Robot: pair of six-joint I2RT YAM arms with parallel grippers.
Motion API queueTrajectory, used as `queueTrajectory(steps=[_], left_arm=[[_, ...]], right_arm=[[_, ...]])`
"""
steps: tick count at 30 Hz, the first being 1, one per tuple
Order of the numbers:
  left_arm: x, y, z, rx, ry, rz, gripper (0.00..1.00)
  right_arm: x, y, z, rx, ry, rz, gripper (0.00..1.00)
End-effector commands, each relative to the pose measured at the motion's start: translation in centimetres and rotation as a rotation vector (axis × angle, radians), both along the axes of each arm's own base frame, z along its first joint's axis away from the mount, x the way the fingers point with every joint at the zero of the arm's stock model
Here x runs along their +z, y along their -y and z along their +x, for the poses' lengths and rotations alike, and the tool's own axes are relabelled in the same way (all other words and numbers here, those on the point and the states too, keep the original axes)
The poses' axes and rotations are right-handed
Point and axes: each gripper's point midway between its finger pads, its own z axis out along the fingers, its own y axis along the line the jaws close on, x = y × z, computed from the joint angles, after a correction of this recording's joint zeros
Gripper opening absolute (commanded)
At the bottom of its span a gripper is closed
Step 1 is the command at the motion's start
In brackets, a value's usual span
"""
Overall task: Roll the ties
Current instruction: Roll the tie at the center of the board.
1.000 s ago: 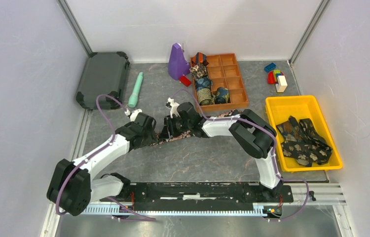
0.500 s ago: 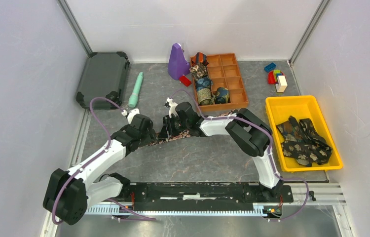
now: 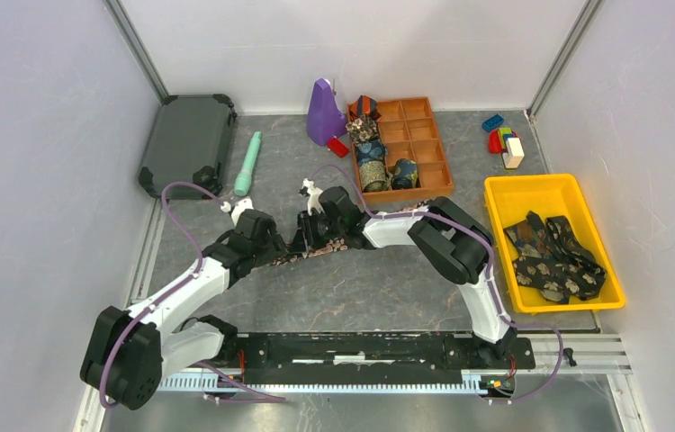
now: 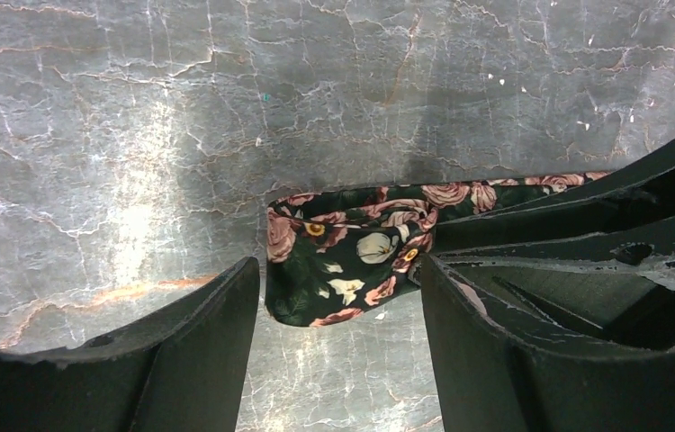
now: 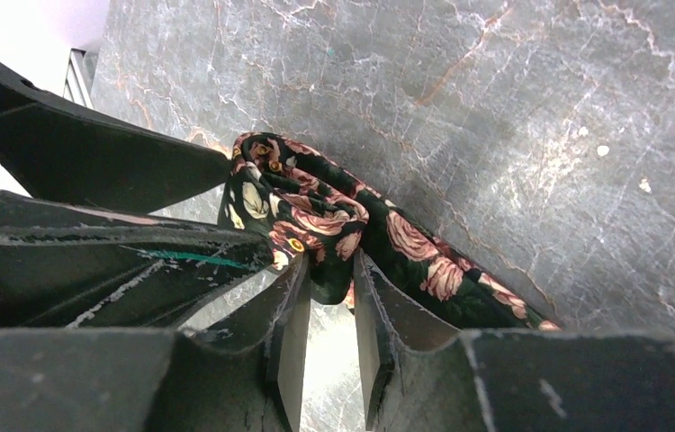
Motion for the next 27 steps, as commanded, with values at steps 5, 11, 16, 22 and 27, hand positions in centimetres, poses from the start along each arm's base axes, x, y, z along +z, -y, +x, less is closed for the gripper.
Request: queueTrajectory(steps=[5, 11, 16, 22, 27], left_arm=[[0.4, -0.1, 0.4, -0.019, 0.042, -0.005, 0.73], [0.3, -1.2, 0.0, 0.020, 0.042, 0.022, 0.75], [0.6, -1.9, -0.2, 0.047, 0.053, 0.039, 0.76], [0.6, -2.1, -0.2, 0.050, 0.053, 0.042, 0.76], [0.7, -2.0, -0.4, 0.046, 0.054, 0.040, 0.76]], right_arm=[[2.0, -2.3, 0.7, 0.023, 0.030, 0.067, 0.29], [1.7, -2.9, 0.2, 0.037, 0.024, 0.066, 0.29], [1.2, -3.5, -0.5, 0.051, 0.014, 0.067, 0.29], [0.5, -3.9, -1.0, 0.064, 0.004, 0.069, 0.29], [-1.3, -2.6, -1.4, 0.056, -0.009, 0.045, 0.28]])
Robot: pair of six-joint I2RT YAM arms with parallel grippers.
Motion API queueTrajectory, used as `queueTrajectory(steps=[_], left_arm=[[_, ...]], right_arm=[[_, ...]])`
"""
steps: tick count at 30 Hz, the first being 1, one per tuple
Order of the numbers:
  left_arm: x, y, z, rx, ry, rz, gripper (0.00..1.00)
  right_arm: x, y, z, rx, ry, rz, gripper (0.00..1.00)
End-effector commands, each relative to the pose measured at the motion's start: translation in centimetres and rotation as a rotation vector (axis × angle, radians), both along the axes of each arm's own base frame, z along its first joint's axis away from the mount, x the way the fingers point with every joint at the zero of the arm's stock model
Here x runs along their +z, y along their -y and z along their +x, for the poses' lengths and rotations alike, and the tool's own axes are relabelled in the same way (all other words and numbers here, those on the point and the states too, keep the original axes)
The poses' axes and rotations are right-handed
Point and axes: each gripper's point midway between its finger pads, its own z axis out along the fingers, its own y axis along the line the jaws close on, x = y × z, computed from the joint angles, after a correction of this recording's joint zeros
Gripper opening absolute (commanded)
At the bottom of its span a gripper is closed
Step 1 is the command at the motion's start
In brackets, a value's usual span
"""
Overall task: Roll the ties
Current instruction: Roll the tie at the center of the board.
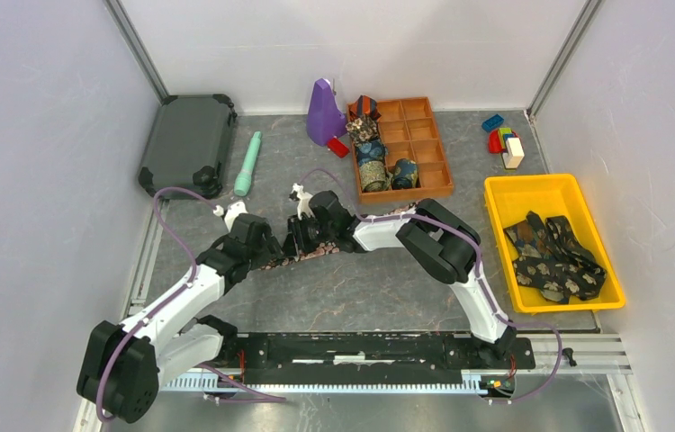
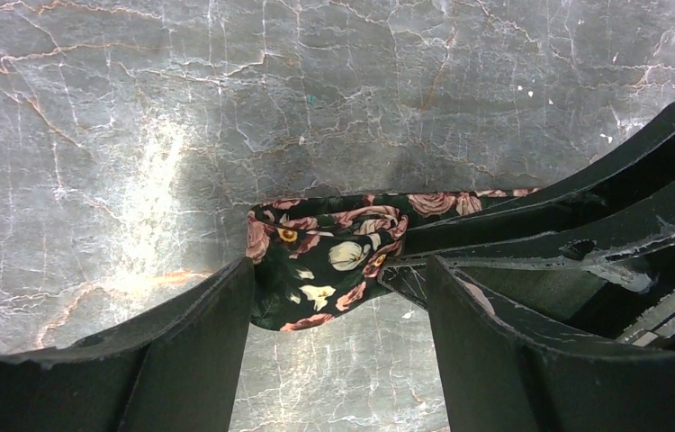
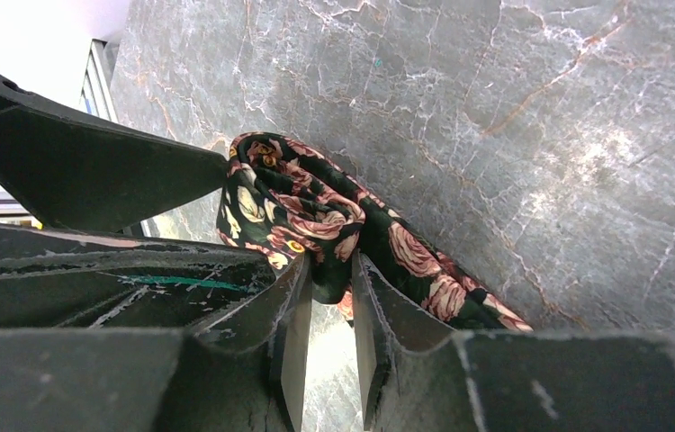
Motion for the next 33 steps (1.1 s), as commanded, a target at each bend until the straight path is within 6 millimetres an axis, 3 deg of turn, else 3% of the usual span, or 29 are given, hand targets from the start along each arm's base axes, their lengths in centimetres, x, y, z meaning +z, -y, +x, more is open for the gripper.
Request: queueTrajectory(steps=[1, 11, 19, 25, 33], left_arm=[[0.3, -0.5, 0.1, 0.000, 0.023, 0.019, 0.76], [0.0, 0.7, -0.3, -0.066, -0.001, -0.017, 0.77], [-0.1, 3.0, -0.7, -0.180, 0.009, -0.106, 0.79], [0.5, 4.0, -0.5, -0.239, 0.080, -0.145, 0.81], [0.7, 3.9, 0.0, -0.221, 0.115, -0.149, 0.81]], right_arm=[[-1.0, 0.7, -0.4, 0.001, 0.005, 0.007, 0.28], [-2.7, 5.2, -0.3, -0.065, -0.013, -0.029, 0.27], [-2.8, 8.0, -0.1, -0.104, -0.021, -0.047, 0.27], [-1.8, 8.4, 0.1, -0.100, -0.009, -0.056, 0.32], [2.1, 6.9, 1.3, -0.061, 0.047, -0.038, 0.42]])
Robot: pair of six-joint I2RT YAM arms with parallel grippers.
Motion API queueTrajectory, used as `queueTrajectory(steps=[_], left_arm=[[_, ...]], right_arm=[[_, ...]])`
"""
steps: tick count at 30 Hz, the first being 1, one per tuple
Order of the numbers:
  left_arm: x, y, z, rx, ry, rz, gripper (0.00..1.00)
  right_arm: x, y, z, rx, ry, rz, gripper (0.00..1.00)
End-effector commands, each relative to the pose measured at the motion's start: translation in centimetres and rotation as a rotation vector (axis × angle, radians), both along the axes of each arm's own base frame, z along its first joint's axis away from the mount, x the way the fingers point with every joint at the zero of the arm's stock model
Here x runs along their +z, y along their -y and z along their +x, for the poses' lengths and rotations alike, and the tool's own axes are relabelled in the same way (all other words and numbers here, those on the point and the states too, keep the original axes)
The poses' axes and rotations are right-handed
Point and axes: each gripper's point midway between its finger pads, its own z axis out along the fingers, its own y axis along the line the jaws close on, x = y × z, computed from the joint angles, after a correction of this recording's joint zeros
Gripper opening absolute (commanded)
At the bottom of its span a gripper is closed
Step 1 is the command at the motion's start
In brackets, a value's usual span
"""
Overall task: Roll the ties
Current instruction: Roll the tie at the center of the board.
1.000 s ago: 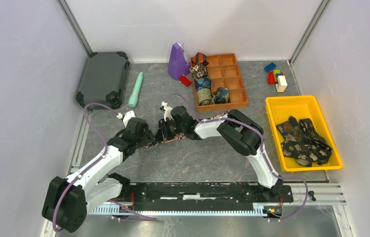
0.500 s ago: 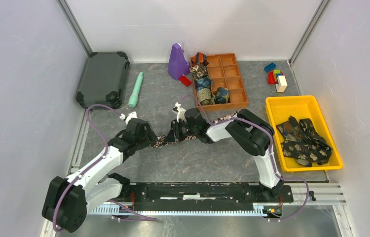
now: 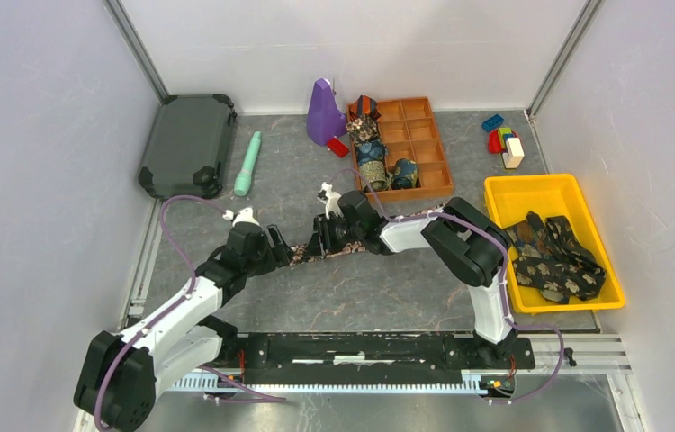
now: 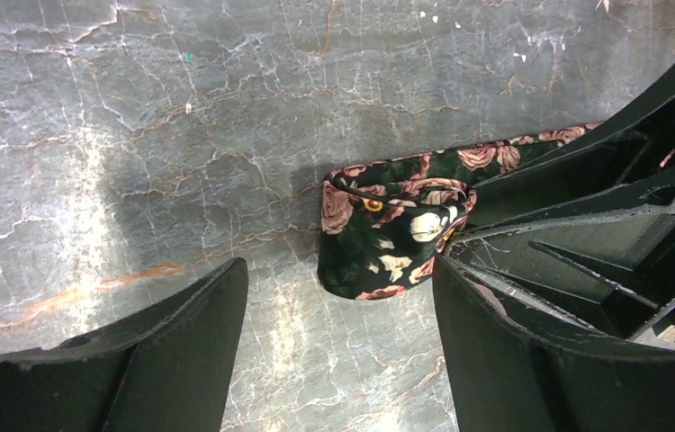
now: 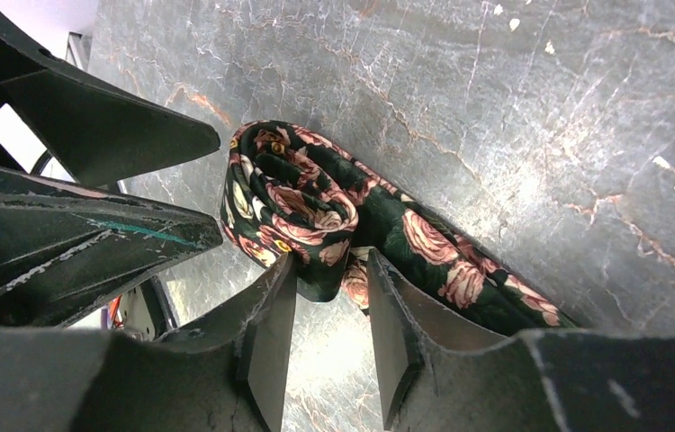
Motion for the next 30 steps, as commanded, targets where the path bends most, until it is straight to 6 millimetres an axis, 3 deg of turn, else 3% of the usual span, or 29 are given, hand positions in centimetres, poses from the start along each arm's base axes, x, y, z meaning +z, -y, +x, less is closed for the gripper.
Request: queueTrajectory(steps=[1, 20, 25, 30], left_arm=[[1.4, 0.6, 1.1, -0.030, 0.075, -0.019, 0.80], [-0.3, -0.1, 2.4, 0.076, -0.001, 0.017, 0.78], [-0.3, -0.1, 2.5, 0.076, -0.001, 0.016, 0.78], [-0.4, 0.0, 2.6, 0.076, -0.008, 0.021, 0.78]], right_arm=[[2.6, -0.3, 1.1, 0.016, 0.057, -0.019, 0.43], [5.1, -1.7, 3.1, 0.004, 0.097, -0.005, 0.49], [4.2, -2.2, 3.5, 0.004, 0.083, -0.012, 0.51], [3.1, -2.2, 3.4, 0.006, 0.068, -0.022, 0.46]])
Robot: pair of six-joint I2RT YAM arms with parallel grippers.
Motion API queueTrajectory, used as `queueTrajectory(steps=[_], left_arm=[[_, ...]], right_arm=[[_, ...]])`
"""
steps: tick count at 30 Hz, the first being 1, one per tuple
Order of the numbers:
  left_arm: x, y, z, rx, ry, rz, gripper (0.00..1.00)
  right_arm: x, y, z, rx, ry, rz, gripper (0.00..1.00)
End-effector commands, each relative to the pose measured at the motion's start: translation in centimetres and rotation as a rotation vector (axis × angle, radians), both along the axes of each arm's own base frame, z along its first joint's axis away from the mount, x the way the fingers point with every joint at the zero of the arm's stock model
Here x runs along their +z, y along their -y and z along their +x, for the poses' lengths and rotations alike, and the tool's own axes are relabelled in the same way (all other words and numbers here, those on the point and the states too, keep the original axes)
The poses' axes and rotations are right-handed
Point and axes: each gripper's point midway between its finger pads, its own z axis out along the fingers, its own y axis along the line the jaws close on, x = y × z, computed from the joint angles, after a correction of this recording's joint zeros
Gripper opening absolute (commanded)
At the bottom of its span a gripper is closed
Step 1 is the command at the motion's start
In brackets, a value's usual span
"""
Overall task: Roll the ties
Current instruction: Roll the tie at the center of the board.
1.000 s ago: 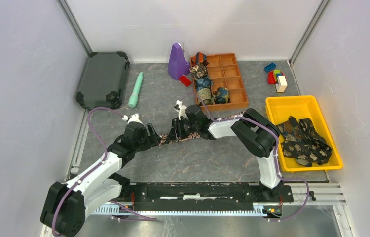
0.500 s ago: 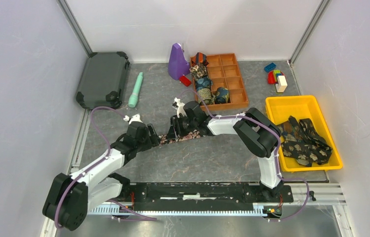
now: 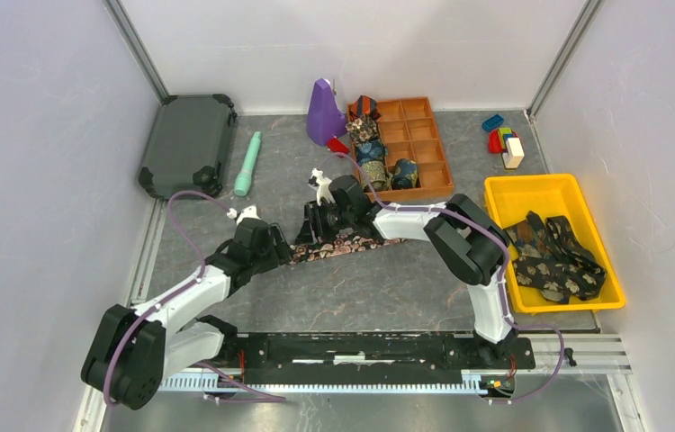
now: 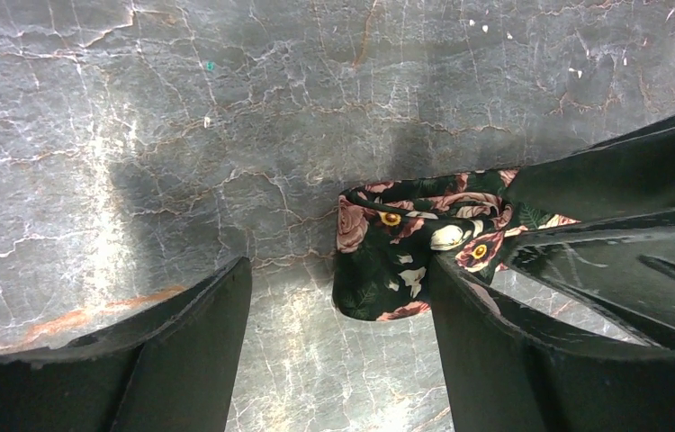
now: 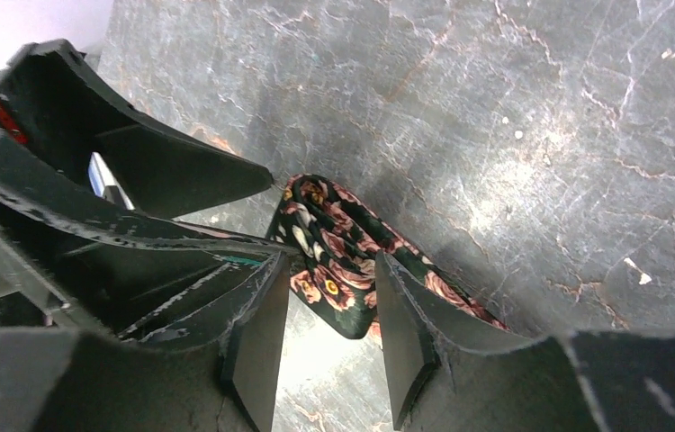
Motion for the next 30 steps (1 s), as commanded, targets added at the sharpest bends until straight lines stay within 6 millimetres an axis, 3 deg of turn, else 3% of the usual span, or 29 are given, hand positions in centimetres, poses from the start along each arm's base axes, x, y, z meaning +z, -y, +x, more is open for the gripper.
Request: queueTrajectory(steps=[1, 12, 20, 30], left_arm=[[1.3, 0.2, 1.6, 0.041, 0.044, -0.020, 0.78], [0.9, 0.2, 1.8, 0.052, 0.027, -0.016, 0.78], [0.7, 0.0, 1.7, 0.066, 0.015, -0.008, 0.78], [0.9, 0.2, 1.7, 0.062, 0.024, -0.022, 0.78]], right_arm=[[-0.3, -0.3, 0.8, -0.009, 0.018, 0.005, 0.46], [-2.1, 0.1, 0.6, -0.013, 0.004, -0.021, 0.47], [-2.3, 0.6, 0.8, -0.027, 0.023, -0.038, 0.48], [-3.9, 1.2, 0.3, -0.028, 0.006, -0.050, 0.43]])
